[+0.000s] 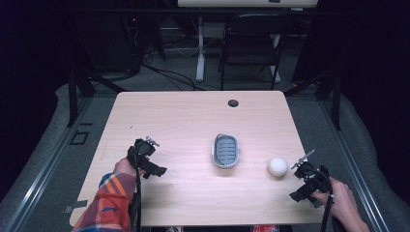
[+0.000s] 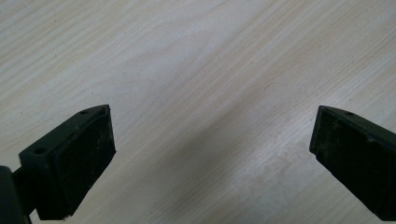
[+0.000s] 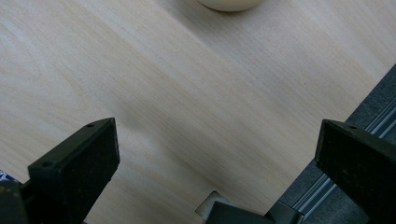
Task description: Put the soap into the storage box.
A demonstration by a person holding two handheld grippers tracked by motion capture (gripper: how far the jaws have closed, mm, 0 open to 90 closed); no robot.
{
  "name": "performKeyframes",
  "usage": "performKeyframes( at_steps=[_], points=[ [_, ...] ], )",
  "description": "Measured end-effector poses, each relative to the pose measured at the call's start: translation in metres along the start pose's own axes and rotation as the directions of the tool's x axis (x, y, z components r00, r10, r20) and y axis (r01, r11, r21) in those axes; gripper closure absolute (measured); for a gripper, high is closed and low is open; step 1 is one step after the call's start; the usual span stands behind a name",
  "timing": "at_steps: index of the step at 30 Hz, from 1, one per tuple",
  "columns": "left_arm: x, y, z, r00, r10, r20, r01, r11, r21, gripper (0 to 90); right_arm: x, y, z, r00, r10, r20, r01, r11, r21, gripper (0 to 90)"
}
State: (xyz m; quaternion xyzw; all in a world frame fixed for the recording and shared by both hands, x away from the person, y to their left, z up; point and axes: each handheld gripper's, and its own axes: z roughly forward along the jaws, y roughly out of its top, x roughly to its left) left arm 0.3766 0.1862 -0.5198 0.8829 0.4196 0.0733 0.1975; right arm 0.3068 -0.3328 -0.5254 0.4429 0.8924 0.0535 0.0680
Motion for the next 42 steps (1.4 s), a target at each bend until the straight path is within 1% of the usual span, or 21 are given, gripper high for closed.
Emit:
performKeyframes(
  at_steps=[1,6,7,10,14,15,16,18,19,20,24,27,28,29,30,31,32,35,36,37,42],
  points=[
    [0.0,0.0,0.0,1.0,0.0,0.0,0.0,1.0,0.0,0.0,0.0,0.0,0.0,1.0,-0.004,0.009,0.004,1.0,0.004,0.0],
    [0.0,0.0,0.0,1.0,0.001,-0.004,-0.001,1.0,0.0,0.0,0.0,0.0,0.002,1.0,0.008,-0.001,-0.008,1.0,-0.003,0.0],
    [0.0,0.001,0.001,1.0,0.003,-0.003,-0.003,1.0,0.003,0.0,-0.001,0.001,0.0,0.9999,-0.01,0.004,0.01,1.0,0.024,0.0],
    [0.0,0.001,0.001,1.0,0.006,-0.002,-0.006,0.9999,0.008,0.0,-0.001,0.001,0.002,0.9999,0.008,-0.013,-0.008,1.0,-0.001,0.0],
    [0.0,0.001,0.001,1.0,-0.004,-0.002,0.004,1.0,0.003,0.0,0.0,0.002,0.002,0.9998,0.012,-0.016,-0.012,1.0,-0.016,0.0],
    [0.0,0.001,0.001,1.0,0.002,-0.005,-0.002,1.0,0.004,0.0,-0.001,0.005,0.001,0.9999,-0.011,-0.01,0.011,1.0,0.011,0.0],
    [0.0,0.001,0.001,1.0,0.005,-0.004,-0.005,1.0,0.006,0.0,0.0,0.004,0.003,0.9999,0.009,-0.012,-0.009,1.0,-0.01,0.0],
    [0.0,0.001,0.001,1.0,0.001,-0.004,-0.001,1.0,0.006,0.0,-0.002,0.007,0.0,0.9997,-0.02,-0.014,0.021,1.0,0.015,0.0],
    [0.0,0.002,0.002,1.0,-0.001,-0.007,0.001,1.0,0.01,0.0,-0.002,0.009,-0.001,0.9996,-0.02,-0.019,0.02,1.0,0.017,0.0],
    [0.0,0.002,0.002,1.0,-0.002,-0.008,0.002,1.0,0.009,0.0,-0.001,0.009,0.001,0.9996,-0.01,-0.027,0.01,1.0,-0.008,0.0],
    [-0.001,0.002,0.001,1.0,0.002,-0.005,-0.002,1.0,0.009,0.0,-0.003,0.014,0.001,0.9994,-0.027,-0.021,0.027,1.0,0.011,0.0],
    [0.0,0.001,0.001,1.0,0.001,-0.003,-0.001,1.0,0.006,0.0,-0.007,0.018,-0.001,0.999,-0.011,-0.043,0.011,1.0,-0.002,0.0],
    [0.0,0.001,0.001,1.0,0.003,-0.004,-0.003,1.0,0.008,0.0,-0.009,0.019,-0.003,0.9987,-0.019,-0.047,0.02,1.0,0.012,0.0],
    [0.0,0.002,0.002,1.0,0.003,-0.001,-0.003,0.9999,0.01,0.0,-0.009,0.019,-0.003,0.998,0.005,-0.063,-0.005,1.0,-0.002,0.0],
    [0.0,0.002,0.002,1.0,0.003,-0.001,-0.003,0.9999,0.01,0.0,-0.009,0.019,-0.003,0.998,0.005,-0.063,-0.005,1.0,-0.002,0.0],
    [-0.001,0.002,0.002,1.0,0.003,-0.003,-0.003,1.0,0.008,0.0,-0.013,0.021,-0.004,0.9981,-0.016,-0.06,0.018,1.0,0.026,0.0],
    [-0.001,0.002,0.002,1.0,0.002,-0.002,-0.002,1.0,0.009,0.0,-0.014,0.022,-0.004,0.9979,-0.016,-0.063,0.017,1.0,0.026,0.0],
    [-0.001,0.002,0.002,1.0,0.002,-0.002,-0.002,1.0,0.009,0.0,-0.013,0.024,-0.002,0.9969,0.016,-0.077,-0.017,1.0,-0.013,0.0],
    [-0.001,0.002,0.002,1.0,0.003,-0.001,-0.003,0.9999,0.01,0.0,-0.015,0.027,-0.004,0.9972,-0.005,-0.074,0.006,1.0,0.011,0.0],
    [-0.001,0.002,0.002,1.0,0.003,-0.001,-0.003,0.9999,0.01,0.0,-0.013,0.027,-0.002,0.9964,0.021,-0.082,-0.023,0.999,-0.027,0.0],
    [-0.001,0.002,0.001,1.0,0.004,0.001,-0.004,1.0,0.009,0.0,-0.014,0.033,-0.002,0.9961,0.005,-0.088,-0.007,1.0,-0.015,0.0]
  ],
)
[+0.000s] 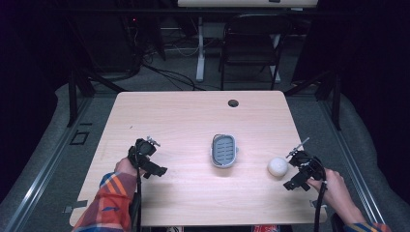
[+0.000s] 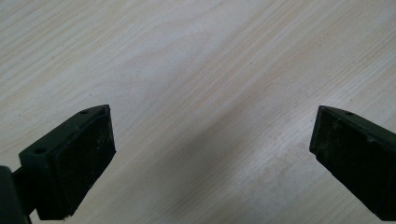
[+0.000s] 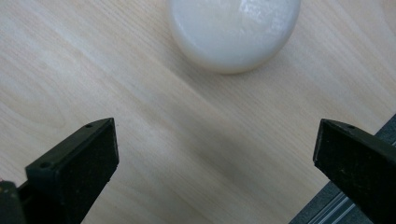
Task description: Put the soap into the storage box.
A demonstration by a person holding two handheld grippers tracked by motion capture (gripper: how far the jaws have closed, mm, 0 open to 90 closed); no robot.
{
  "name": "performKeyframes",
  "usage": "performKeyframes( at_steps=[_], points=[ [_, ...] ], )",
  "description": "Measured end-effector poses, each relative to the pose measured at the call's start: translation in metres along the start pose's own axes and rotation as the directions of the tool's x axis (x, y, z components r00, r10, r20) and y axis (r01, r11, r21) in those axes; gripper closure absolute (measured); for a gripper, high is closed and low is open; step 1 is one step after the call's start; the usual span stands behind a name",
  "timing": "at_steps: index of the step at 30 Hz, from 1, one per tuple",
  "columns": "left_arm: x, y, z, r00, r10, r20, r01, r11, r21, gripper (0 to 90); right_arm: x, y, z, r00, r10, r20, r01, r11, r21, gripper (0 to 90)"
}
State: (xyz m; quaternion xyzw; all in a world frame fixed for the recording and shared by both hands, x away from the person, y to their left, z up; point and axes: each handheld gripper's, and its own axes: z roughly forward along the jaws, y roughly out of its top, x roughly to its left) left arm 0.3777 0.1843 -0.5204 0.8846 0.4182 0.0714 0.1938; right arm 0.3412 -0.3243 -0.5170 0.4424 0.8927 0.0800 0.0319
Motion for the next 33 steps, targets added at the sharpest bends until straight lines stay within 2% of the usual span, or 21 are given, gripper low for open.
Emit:
performKeyframes(
  at_steps=[7,8,11,12,13,14,15,16,17,18,19,20,24,25,26,27,28,29,30,32,33],
  points=[
    [0.0,0.0,0.0,1.0,-0.001,0.003,0.001,1.0,0.001,0.0,-0.001,0.014,0.005,1.0,0.0,-0.009,0.0,1.0,-0.006,0.0],
    [0.001,0.0,0.001,1.0,-0.001,0.002,0.001,1.0,0.002,0.0,-0.003,0.018,0.004,0.9995,-0.031,-0.006,0.031,0.999,0.034,0.0],
    [0.0,0.0,0.0,1.0,-0.001,0.001,0.001,1.0,0.001,0.0,-0.003,0.022,0.004,0.9998,-0.02,-0.008,0.02,1.0,0.002,0.0],
    [0.0,0.0,0.0,1.0,0.002,0.001,-0.002,1.0,0.0,0.0,-0.006,0.026,-0.001,0.9977,-0.068,0.002,0.068,0.996,0.057,0.0],
    [0.0,0.0,0.0,1.0,0.001,0.001,-0.001,1.0,-0.002,0.0,-0.004,0.026,0.004,0.9999,-0.013,-0.006,0.013,1.0,-0.01,0.0],
    [0.0,0.0,0.0,1.0,0.002,0.002,-0.002,1.0,-0.002,0.0,-0.011,0.033,-0.004,0.9934,-0.114,0.006,0.113,0.988,0.108,0.0],
    [0.001,0.0,0.0,1.0,0.0,0.003,0.0,1.0,-0.001,0.0,-0.006,0.029,0.005,0.9999,-0.012,-0.009,0.012,1.0,-0.007,0.0],
    [0.001,0.0,0.001,1.0,0.001,0.004,-0.001,1.0,0.003,0.0,-0.009,0.033,0.002,0.9985,-0.055,-0.002,0.055,0.997,0.049,0.0],
    [0.0,0.0,0.001,1.0,-0.001,0.004,0.001,1.0,0.001,0.0,-0.003,0.03,0.011,0.999,0.037,-0.025,-0.038,0.997,-0.065,0.0],
    [0.0,0.001,0.001,1.0,0.001,0.005,-0.001,1.0,0.002,0.0,-0.01,0.038,0.001,0.9969,-0.079,-0.003,0.079,0.994,0.077,0.0],
    [0.0,0.001,0.001,1.0,0.001,0.005,-0.001,1.0,0.002,0.0,-0.013,0.042,-0.002,0.9927,-0.121,-0.001,0.12,0.985,0.122,0.0],
    [0.0,0.0,0.001,1.0,-0.001,0.005,0.001,1.0,0.001,0.0,-0.007,0.037,0.007,0.9998,-0.015,-0.015,0.015,1.0,-0.006,0.0],
    [0.001,0.0,0.001,1.0,-0.001,0.004,0.001,1.0,0.003,0.0,-0.008,0.044,0.004,0.9986,-0.052,-0.01,0.052,0.998,0.025,0.0],
    [0.0,0.001,0.002,1.0,0.004,0.006,-0.004,1.0,0.004,0.0,-0.007,0.044,0.007,0.9991,-0.03,-0.03,0.03,1.0,-0.003,0.0],
    [0.0,0.001,0.002,1.0,0.006,0.006,-0.006,1.0,0.004,0.0,-0.006,0.045,0.007,0.9991,-0.038,-0.017,0.038,0.999,0.005,0.0],
    [0.0,0.001,0.001,1.0,0.005,0.004,-0.005,1.0,0.002,0.0,-0.005,0.045,0.01,0.9995,-0.02,-0.024,0.02,1.0,-0.011,0.0],
    [0.0,0.0,0.001,1.0,0.001,0.004,-0.001,1.0,-0.001,0.0,-0.005,0.048,0.01,0.9993,-0.031,-0.019,0.031,0.999,0.009,0.0],
    [0.001,0.0,0.001,1.0,-0.001,0.007,0.001,1.0,0.002,0.0,-0.003,0.048,0.014,0.9998,-0.005,-0.02,0.004,0.999,-0.034,0.0],
    [0.002,0.0,0.001,0.9999,-0.004,0.011,0.004,1.0,0.0,0.0,-0.005,0.052,0.011,0.9989,-0.045,-0.01,0.046,0.999,0.022,0.0],
    [0.002,0.0,0.002,0.9999,-0.003,0.013,0.003,1.0,0.008,0.0,-0.003,0.054,0.012,0.9992,-0.032,-0.024,0.032,0.999,0.001,0.0],
    [0.002,0.001,0.003,0.9999,0.001,0.013,-0.001,0.9999,0.011,0.0,-0.003,0.057,0.012,0.9989,-0.045,-0.013,0.046,0.999,0.015,0.0]
  ],
)
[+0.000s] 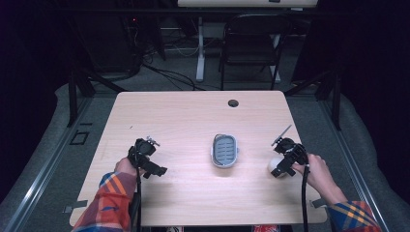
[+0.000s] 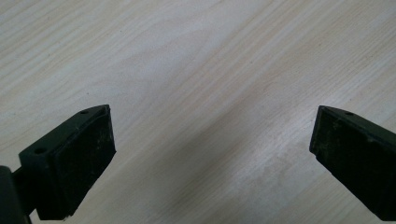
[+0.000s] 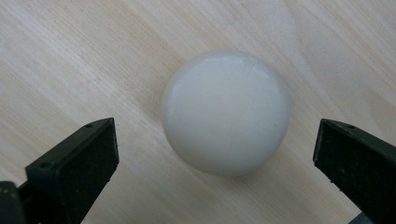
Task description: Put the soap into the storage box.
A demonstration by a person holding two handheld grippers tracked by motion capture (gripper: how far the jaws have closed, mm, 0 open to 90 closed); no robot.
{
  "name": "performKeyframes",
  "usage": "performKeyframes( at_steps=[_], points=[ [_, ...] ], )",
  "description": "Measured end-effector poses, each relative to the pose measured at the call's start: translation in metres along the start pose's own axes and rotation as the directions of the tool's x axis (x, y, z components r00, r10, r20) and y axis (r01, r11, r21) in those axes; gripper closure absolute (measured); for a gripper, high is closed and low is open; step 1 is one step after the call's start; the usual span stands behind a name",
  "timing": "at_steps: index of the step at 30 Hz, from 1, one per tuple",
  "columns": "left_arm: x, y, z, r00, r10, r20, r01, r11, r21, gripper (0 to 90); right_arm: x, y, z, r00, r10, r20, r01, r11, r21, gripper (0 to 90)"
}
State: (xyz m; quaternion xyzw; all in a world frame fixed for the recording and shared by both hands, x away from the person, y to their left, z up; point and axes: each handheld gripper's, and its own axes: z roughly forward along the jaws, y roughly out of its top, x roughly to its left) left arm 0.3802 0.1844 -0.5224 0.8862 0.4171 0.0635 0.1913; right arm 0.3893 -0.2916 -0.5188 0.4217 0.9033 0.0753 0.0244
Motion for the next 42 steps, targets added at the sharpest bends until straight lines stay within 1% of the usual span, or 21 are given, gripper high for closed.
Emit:
performKeyframes(
  at_steps=[3,4,5,6,10,11,18,19,20,23,24,25,26,27,30,33,36,37,39,40,42],
  points=[
    [-0.001,0.0,-0.001,1.0,0.002,0.001,-0.002,1.0,-0.009,0.0,0.0,0.005,0.002,1.0,-0.001,-0.004,0.002,1.0,0.004,0.0],
    [0.0,-0.001,-0.001,1.0,0.0,0.0,0.0,0.9999,-0.011,0.0,-0.003,0.009,-0.002,0.9987,-0.05,0.004,0.05,0.997,0.064,0.0],
    [0.0,-0.001,-0.001,1.0,0.0,0.0,0.0,0.9999,-0.011,0.0,-0.003,0.009,-0.002,0.9987,-0.05,0.004,0.05,0.997,0.064,0.0],
    [0.0,-0.001,-0.001,1.0,-0.006,0.001,0.006,0.9999,-0.012,0.0,-0.001,0.009,0.003,1.0,-0.001,-0.004,0.001,1.0,0.004,0.0],
    [-0.001,0.0,-0.001,1.0,0.003,0.0,-0.003,0.9999,-0.011,0.0,-0.004,0.014,0.003,0.9997,-0.022,-0.008,0.022,0.999,0.044,0.0],
    [-0.001,-0.001,-0.001,1.0,0.001,0.0,-0.001,0.9999,-0.011,0.0,-0.002,0.013,0.007,0.9997,0.017,-0.017,-0.017,1.0,0.001,0.0],
    [0.0,-0.001,-0.001,1.0,0.0,0.003,0.0,1.0,-0.008,0.0,-0.005,0.02,0.009,0.9998,-0.006,-0.021,0.007,0.999,0.045,0.0],
    [0.0,-0.001,-0.001,1.0,-0.001,0.003,0.001,1.0,-0.008,0.0,-0.003,0.019,0.013,0.9996,0.019,-0.023,-0.018,1.0,0.02,0.0],
    [0.0,-0.001,-0.001,1.0,0.0,0.002,0.0,1.0,-0.01,0.0,-0.005,0.021,0.011,0.9998,-0.008,-0.02,0.009,0.999,0.054,0.0],
    [-0.001,-0.001,-0.001,1.0,0.001,0.0,-0.001,0.9999,-0.013,0.0,-0.006,0.023,0.013,0.9997,-0.008,-0.024,0.01,0.997,0.077,0.0],
    [-0.001,-0.001,-0.001,1.0,0.001,0.0,-0.001,0.9999,-0.011,0.0,-0.01,0.027,0.012,0.9982,-0.058,-0.018,0.06,0.987,0.149,0.0],
    [0.0,-0.001,-0.001,1.0,0.001,-0.001,-0.001,0.9999,-0.013,0.0,-0.01,0.029,0.01,0.9969,-0.077,-0.01,0.078,0.981,0.177,0.0],
    [0.0,-0.001,-0.001,1.0,0.001,-0.001,-0.001,0.9999,-0.013,0.0,-0.01,0.029,0.01,0.9969,-0.077,-0.01,0.078,0.981,0.177,0.0],
    [0.0,-0.001,-0.002,1.0,0.0,0.0,0.0,0.9999,-0.012,0.0,-0.006,0.024,0.018,0.9998,0.004,-0.02,-0.002,0.996,0.087,0.0],
    [0.0,-0.001,-0.001,1.0,0.001,0.0,-0.001,0.9999,-0.011,0.0,-0.008,0.026,0.015,0.9993,-0.033,-0.017,0.035,0.99,0.137,0.6],
    [-0.001,-0.001,-0.002,1.0,0.0,0.0,0.0,0.9999,-0.014,0.0,-0.006,0.024,0.019,0.9997,-0.01,-0.023,0.013,0.994,0.106,6.1],
    [-0.001,-0.001,-0.003,1.0,0.003,-0.003,-0.003,0.9998,-0.018,0.0,-0.004,0.024,0.022,0.9999,-0.013,-0.01,0.014,0.993,0.116,8.8],
    [-0.001,-0.001,-0.002,1.0,0.001,-0.002,-0.002,0.9998,-0.018,0.0,-0.002,0.023,0.025,0.9999,-0.001,-0.012,0.002,0.996,0.09,9.5],
    [-0.001,-0.001,-0.002,1.0,0.005,-0.002,-0.005,0.9999,-0.015,0.0,-0.005,0.026,0.022,0.9982,-0.059,0.003,0.058,0.985,0.164,15.5],
    [-0.001,-0.001,-0.002,1.0,0.004,-0.003,-0.004,0.9999,-0.016,0.0,-0.003,0.024,0.025,0.9994,-0.034,0.001,0.033,0.99,0.136,14.0],
    [-0.001,-0.001,-0.002,1.0,0.003,-0.002,-0.003,0.9999,-0.015,0.0,-0.003,0.023,0.027,0.9996,-0.03,0.0,0.029,0.99,0.14,15.8]
  ],
)
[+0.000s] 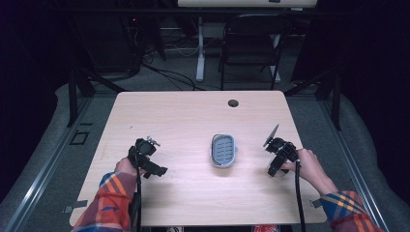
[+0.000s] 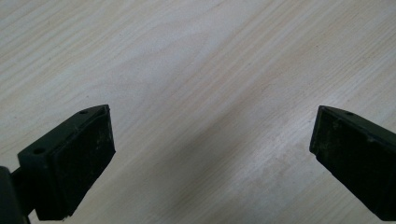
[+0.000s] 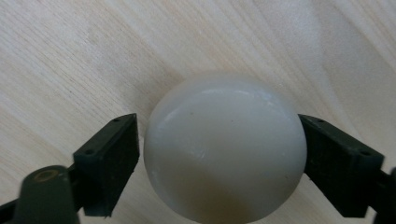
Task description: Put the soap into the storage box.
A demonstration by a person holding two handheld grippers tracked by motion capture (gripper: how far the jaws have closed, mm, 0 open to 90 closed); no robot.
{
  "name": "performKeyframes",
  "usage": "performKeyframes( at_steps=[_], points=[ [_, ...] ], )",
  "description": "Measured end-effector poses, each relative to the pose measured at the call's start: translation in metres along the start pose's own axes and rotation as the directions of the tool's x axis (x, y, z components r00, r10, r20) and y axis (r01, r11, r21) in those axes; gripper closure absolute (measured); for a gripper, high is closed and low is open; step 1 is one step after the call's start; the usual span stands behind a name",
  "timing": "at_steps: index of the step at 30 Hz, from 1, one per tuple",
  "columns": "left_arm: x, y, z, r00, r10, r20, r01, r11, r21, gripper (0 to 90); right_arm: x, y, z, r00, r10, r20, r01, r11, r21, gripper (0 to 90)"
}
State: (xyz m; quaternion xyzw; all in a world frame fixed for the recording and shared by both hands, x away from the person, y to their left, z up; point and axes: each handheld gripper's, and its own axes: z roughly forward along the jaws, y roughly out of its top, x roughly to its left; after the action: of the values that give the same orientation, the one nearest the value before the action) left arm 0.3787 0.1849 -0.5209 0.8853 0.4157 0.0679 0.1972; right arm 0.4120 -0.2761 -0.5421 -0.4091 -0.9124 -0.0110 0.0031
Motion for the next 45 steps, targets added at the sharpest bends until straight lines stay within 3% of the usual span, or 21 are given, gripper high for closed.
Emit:
performKeyframes(
  at_steps=[2,8,19,20,25,33,45],
  points=[
    [0.0,0.0,0.0,1.0,-0.003,0.003,0.003,1.0,0.001,0.0,-0.001,0.001,-0.002,0.9996,-0.023,0.014,0.022,0.999,0.032,17.3],
    [0.0,0.0,0.0,1.0,-0.002,0.003,0.002,1.0,0.001,0.0,-0.001,0.001,-0.001,0.9995,-0.023,0.02,0.022,0.999,0.037,22.3],
    [0.0,0.0,0.0,1.0,0.0,-0.001,0.0,1.0,0.001,0.0,0.0,0.002,-0.002,0.9989,-0.032,0.033,0.03,0.999,0.042,23.1],
    [0.0,0.0,0.0,1.0,-0.001,-0.001,0.001,1.0,0.002,0.0,0.001,0.0,-0.003,0.9985,-0.034,0.044,0.033,0.999,0.02,23.2],
    [-0.001,0.001,0.0,1.0,0.003,-0.004,-0.003,1.0,0.003,0.0,0.001,0.0,-0.01,0.9986,-0.039,0.035,0.039,0.999,0.017,23.2],
    [-0.001,0.0,0.0,0.9999,0.0,-0.01,0.0,1.0,0.001,0.0,0.005,0.002,-0.019,0.9983,-0.033,0.049,0.035,0.999,-0.035,23.3],
    [-0.001,0.001,0.001,0.9999,0.002,-0.012,-0.002,1.0,0.006,0.0,0.006,0.011,-0.033,0.9963,-0.071,0.049,0.072,0.997,-0.021,23.4]
  ],
)
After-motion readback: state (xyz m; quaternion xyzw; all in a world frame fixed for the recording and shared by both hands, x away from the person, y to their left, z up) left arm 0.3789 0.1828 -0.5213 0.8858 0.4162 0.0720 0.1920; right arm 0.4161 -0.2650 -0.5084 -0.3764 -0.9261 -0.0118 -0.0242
